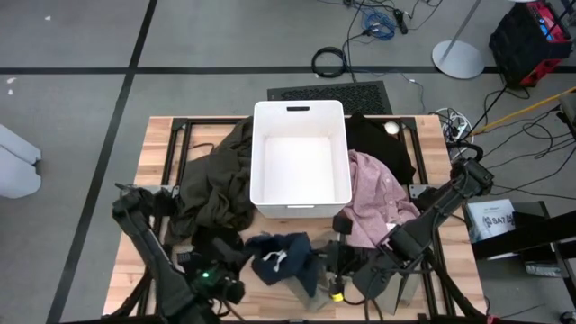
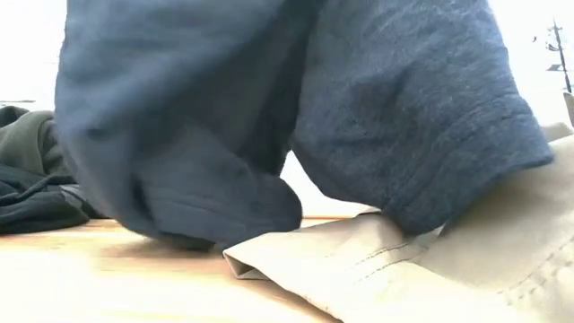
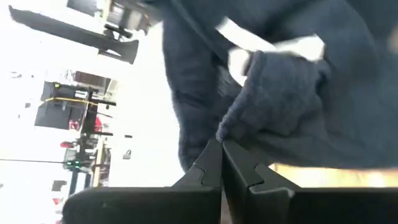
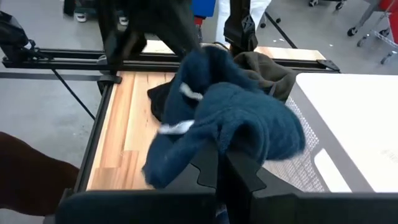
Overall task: Sort clothes
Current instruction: Put the blue shorts into the white laundry bin
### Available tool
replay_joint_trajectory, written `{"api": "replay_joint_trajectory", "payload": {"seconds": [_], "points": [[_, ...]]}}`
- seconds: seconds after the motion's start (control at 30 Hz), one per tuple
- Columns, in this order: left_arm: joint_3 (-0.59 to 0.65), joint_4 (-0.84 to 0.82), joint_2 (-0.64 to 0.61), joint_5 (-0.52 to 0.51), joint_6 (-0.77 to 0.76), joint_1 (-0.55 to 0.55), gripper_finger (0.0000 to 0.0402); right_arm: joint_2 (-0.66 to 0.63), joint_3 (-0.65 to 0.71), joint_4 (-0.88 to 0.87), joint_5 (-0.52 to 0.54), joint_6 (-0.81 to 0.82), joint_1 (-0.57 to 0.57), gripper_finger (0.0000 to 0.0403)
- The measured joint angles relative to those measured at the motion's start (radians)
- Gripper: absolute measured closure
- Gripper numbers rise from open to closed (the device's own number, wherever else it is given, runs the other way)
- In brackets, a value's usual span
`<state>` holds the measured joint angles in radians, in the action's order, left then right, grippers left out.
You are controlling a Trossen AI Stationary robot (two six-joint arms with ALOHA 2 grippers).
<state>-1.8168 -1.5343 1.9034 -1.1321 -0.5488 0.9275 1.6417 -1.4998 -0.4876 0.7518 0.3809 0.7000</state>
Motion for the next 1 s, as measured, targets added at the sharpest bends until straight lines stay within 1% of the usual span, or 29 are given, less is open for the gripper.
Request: {"api": "replay_joint_trajectory", "payload": {"seconds": [0.13,0.3,0.4,0.5,0.57,0.63,0.7,0.83,0.93,1.0], "points": [[0.0,0.066,-0.045,-0.014,0.003,0.013,0.0401,0.0,0.0,0.0,0.003,0.004,0.009,0.0403],[0.0,0.155,-0.084,0.032,0.008,0.006,0.0401,0.003,0.0,0.032,0.01,0.035,0.006,0.0403],[0.0,0.291,-0.087,0.111,0.079,-0.011,0.0401,0.03,0.0,0.123,0.009,0.0,-0.007,0.0403],[0.0,0.438,-0.087,0.233,0.18,-0.042,0.0401,0.067,0.0,0.207,0.002,-0.049,-0.025,0.0403],[0.0,0.504,-0.086,0.303,0.212,-0.066,0.0401,0.089,0.0,0.228,-0.009,-0.061,-0.037,0.0403],[0.0,0.535,-0.085,0.338,0.226,-0.087,0.0401,0.108,0.0,0.233,-0.064,-0.061,-0.055,0.0403],[0.0,0.538,-0.085,0.351,0.245,-0.101,0.0401,0.122,0.0,0.236,-0.123,-0.055,-0.073,0.0403],[0.0,0.538,-0.085,0.396,0.252,-0.128,0.0401,0.142,0.0,0.284,-0.203,-0.055,-0.101,0.0403],[0.0,0.538,-0.085,0.402,0.267,-0.143,0.0401,0.154,0.0,0.331,-0.278,-0.08,-0.112,0.0401],[0.0,0.538,-0.085,0.412,0.268,-0.148,0.0401,0.154,0.0,0.337,-0.288,-0.1,-0.112,0.0392]]}}
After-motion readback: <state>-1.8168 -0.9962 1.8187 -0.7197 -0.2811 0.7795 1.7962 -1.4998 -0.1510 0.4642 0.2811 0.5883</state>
